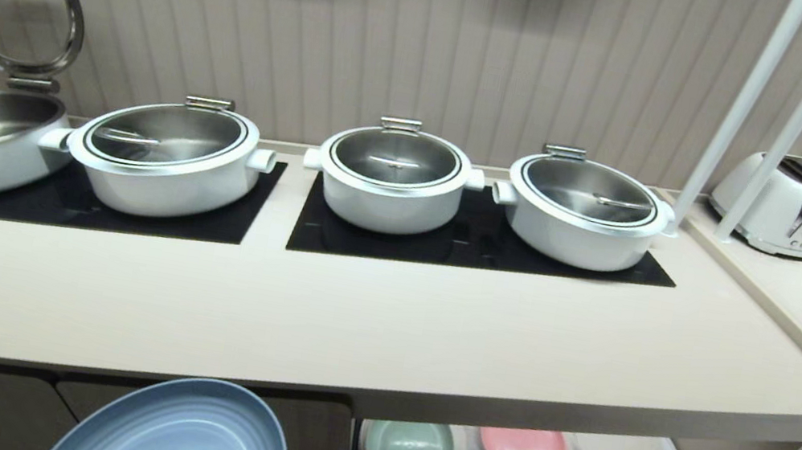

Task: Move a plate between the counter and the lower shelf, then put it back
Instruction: Put the plate

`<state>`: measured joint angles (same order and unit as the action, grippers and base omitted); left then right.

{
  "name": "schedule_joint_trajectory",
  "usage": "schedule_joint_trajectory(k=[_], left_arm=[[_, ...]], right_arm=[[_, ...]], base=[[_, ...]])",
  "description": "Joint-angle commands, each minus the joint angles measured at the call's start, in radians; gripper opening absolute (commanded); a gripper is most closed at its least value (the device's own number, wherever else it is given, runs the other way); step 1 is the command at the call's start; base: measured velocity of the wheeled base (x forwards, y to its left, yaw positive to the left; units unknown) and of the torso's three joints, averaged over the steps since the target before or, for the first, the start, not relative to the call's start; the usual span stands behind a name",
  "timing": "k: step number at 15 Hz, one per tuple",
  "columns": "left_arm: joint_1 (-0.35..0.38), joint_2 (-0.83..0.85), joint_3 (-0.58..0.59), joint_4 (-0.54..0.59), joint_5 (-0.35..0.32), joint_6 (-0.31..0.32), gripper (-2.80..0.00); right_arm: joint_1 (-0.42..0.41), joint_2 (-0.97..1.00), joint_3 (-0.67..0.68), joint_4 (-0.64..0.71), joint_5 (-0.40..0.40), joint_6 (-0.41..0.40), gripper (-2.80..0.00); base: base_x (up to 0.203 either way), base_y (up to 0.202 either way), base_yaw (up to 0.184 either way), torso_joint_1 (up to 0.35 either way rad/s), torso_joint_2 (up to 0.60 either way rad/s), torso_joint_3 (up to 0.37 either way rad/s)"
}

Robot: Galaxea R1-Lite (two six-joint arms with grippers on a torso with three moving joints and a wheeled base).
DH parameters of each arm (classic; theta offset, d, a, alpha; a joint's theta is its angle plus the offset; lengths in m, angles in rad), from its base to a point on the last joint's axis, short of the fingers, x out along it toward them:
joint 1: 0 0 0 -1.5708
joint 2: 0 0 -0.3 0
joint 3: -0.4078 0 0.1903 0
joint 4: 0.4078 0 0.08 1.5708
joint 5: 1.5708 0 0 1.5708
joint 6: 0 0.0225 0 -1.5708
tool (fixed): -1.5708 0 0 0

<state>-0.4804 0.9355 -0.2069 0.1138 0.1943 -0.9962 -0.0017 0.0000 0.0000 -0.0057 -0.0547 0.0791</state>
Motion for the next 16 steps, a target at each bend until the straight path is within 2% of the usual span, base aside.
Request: schedule_joint_trajectory(k=[1, 9, 16], left_arm=[[0.000, 0.000, -0.002, -0.002, 0.004, -0.006, -2.80], [-0.001, 0.046, -0.033, -0.004, -0.001, 0.001, -2.80], [0.004, 0.181, -0.136, -0.011, -0.004, -0.005, -2.80]], right_arm=[[0.000, 0.000, 0.000, 0.000, -0.001, 0.001, -2.80], [0.000, 0.000, 0.000, 0.000, -0.001, 0.001, -2.80], [0.000, 0.000, 0.000, 0.000, -0.001, 0.001, -2.80]], base=[[0.000, 0.000, 0.000, 0.000, 0.00, 0.000], [0.000, 0.000, 0.000, 0.000, 0.00, 0.000], [0.000, 0.000, 0.000, 0.000, 0.00, 0.000]])
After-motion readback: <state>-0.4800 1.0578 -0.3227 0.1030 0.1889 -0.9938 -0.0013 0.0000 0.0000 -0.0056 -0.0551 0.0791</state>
